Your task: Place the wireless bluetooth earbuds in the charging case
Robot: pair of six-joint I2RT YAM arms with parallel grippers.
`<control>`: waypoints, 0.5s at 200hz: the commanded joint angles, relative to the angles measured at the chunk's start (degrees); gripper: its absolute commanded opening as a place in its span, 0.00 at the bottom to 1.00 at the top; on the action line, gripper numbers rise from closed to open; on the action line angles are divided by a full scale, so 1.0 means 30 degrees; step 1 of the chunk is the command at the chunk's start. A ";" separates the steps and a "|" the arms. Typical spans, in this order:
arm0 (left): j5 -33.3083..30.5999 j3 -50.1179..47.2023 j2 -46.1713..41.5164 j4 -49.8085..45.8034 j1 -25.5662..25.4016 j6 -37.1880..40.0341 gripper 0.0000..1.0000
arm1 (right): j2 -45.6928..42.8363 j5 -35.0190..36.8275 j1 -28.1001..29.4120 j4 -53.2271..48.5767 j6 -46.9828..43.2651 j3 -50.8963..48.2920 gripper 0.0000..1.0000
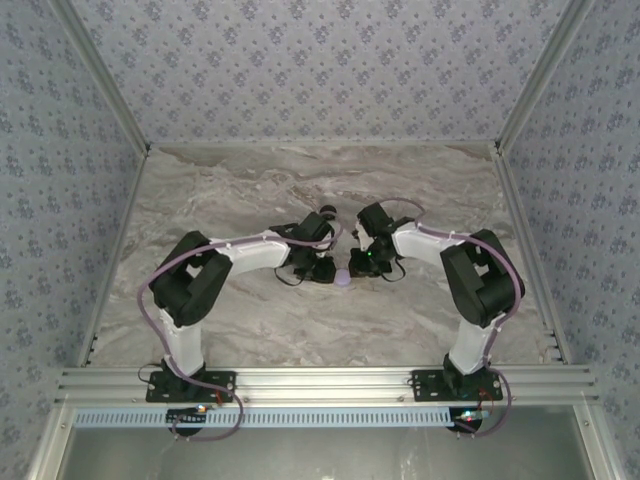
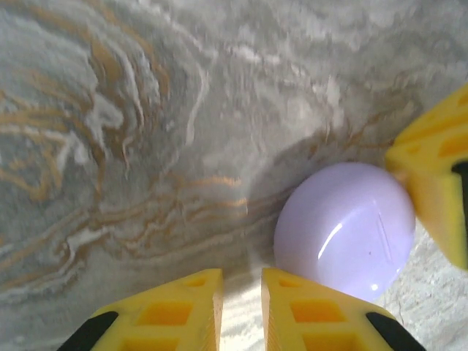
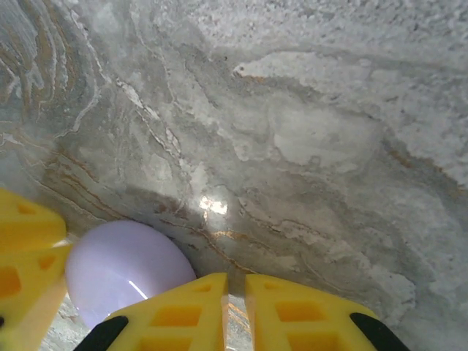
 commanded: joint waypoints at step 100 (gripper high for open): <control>0.2435 -0.0971 -0.1163 0.1380 -0.0435 -0.0579 0.27 | 0.2697 -0.0572 0.0359 0.0733 -0.1426 0.3097 0.24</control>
